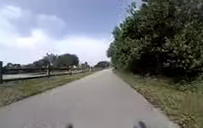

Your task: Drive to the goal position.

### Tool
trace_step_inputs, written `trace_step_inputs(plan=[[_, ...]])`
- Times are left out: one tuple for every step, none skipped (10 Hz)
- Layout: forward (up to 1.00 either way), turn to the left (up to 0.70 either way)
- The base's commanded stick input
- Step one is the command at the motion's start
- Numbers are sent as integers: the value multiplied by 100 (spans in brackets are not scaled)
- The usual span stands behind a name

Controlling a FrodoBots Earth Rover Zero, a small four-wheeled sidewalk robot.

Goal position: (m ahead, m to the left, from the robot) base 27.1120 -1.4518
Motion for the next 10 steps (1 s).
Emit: trace_step_inputs(plan=[[70, 14], [70, 14], [70, 14], [70, 14], [70, 10], [70, 0], [70, 0], [70, 0], [70, 0], [70, 0]])
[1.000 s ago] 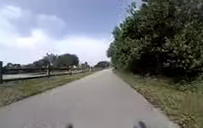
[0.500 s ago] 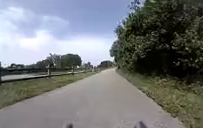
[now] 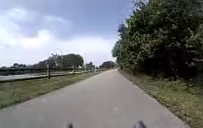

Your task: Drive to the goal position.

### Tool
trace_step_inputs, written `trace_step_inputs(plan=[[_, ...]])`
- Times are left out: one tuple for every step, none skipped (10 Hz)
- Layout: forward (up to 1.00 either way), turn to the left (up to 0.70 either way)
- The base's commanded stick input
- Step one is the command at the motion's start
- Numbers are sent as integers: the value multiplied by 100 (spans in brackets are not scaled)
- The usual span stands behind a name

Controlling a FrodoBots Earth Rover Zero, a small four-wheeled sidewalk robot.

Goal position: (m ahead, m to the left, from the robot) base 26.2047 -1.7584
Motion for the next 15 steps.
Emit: trace_step_inputs(plan=[[70, 0], [70, 0], [70, 0], [70, 0], [70, 0], [70, 0], [70, 0], [70, 0], [70, 0], [70, 0], [70, 0], [70, 0], [70, 0], [70, 0], [70, 0]])
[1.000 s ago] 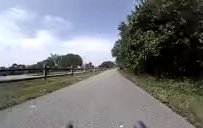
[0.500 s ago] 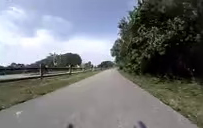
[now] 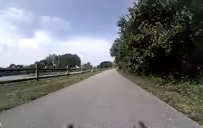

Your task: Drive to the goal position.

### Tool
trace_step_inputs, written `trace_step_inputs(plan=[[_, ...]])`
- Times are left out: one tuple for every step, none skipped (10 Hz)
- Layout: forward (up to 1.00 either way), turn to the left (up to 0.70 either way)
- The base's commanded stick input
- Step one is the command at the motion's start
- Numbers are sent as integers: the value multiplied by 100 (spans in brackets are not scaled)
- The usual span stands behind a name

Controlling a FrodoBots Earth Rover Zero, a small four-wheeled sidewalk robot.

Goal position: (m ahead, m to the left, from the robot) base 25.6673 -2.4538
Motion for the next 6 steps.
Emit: trace_step_inputs(plan=[[70, 0], [70, 0], [70, 0], [70, 0], [70, 0], [70, 0]])
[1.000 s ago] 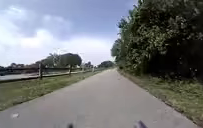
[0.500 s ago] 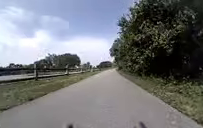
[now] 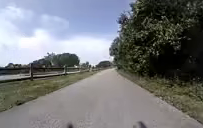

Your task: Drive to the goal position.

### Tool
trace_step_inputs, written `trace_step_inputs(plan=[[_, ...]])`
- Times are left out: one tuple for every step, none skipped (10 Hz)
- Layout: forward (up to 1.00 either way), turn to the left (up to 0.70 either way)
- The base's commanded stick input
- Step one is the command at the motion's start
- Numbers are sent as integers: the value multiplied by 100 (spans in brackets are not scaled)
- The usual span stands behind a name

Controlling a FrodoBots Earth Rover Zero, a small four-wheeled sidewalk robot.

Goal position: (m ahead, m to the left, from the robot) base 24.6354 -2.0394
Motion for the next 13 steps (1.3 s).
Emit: trace_step_inputs(plan=[[70, 0], [70, 0], [70, 0], [70, 0], [70, 0], [70, 0], [70, 0], [70, 0], [70, 0], [70, 0], [70, 0], [70, 0], [70, 0]])
